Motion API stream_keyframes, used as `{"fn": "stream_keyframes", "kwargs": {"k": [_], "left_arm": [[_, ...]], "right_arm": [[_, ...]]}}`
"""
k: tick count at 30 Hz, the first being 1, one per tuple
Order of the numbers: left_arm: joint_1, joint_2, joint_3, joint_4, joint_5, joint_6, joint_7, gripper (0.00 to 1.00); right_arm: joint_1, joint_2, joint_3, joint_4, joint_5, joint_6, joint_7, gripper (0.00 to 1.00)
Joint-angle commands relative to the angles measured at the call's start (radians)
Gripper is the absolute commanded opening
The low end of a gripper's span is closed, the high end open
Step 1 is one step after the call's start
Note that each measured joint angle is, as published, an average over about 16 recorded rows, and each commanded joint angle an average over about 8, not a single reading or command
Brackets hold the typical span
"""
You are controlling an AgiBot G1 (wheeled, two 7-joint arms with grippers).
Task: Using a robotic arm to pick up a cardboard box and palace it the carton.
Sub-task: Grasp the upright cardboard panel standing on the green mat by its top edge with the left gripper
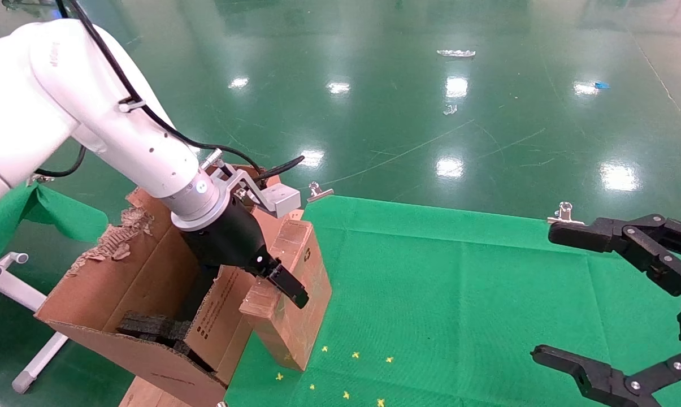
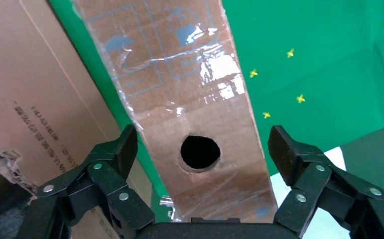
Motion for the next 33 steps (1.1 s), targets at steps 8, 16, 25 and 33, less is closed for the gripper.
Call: {"fn": "stream_keyframes", "kwargs": {"k": [8,16,25,33], "left_arm": [[-0.016,-0.017,0.009,-0.081,0.031,-0.002,-0.043,0.00],[-0.013,-0.032,0.019,-0.133,0.050,-0.001,-0.071,0.00],[-0.030,-0.049,0.020,-0.195,0.061,0.006,-0.087,0.00],[-0.099,-0.138,-0.051,-0.295,0.019,-0.046,0.011,0.00]], "right_arm": [[0.000,0.000,-0.001,0.000,0.000,0.000,0.000,0.00],[0.000,0.000,-0.001,0.000,0.001,0.000,-0.001,0.00],[0.000,0.001,-0.002,0.000,0.001,0.001,-0.001,0.00],[0.000,0.001,-0.002,0.000,0.002,0.001,-0.001,0.00]]}}
